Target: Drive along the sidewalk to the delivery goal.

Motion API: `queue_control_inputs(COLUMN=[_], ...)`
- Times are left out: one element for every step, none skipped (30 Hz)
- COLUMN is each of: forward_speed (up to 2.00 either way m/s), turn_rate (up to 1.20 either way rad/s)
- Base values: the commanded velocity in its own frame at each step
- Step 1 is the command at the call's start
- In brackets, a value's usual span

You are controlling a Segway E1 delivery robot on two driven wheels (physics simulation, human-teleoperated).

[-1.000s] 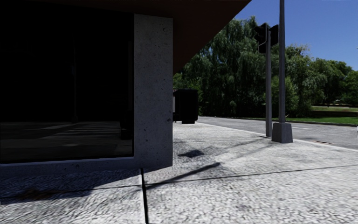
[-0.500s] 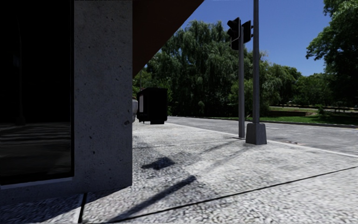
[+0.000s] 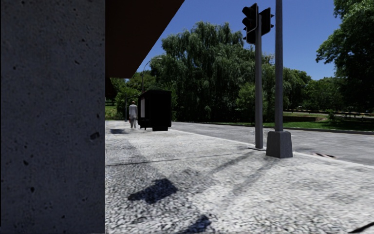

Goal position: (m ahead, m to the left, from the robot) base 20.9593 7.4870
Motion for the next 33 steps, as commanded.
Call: queue_control_inputs(forward_speed=[2.00,2.00,2.00,2.00,2.00,2.00,2.00,2.00,2.00,2.00,2.00,2.00,2.00,2.00,2.00,2.00,2.00,2.00,2.00,2.00,2.00,2.00,2.00,2.00,2.00,2.00,2.00,2.00,2.00,2.00,2.00,2.00,2.00], turn_rate=[0.00,0.00,0.00,0.00,0.00,0.00,0.00,0.00,0.00,0.00,0.00,0.00,0.05,0.05,0.12,0.18,0.20,0.22,0.23,0.23,0.24,0.24,0.26,0.26,0.30,0.34,0.35,0.36,0.36,0.37,0.39,0.41,0.42])
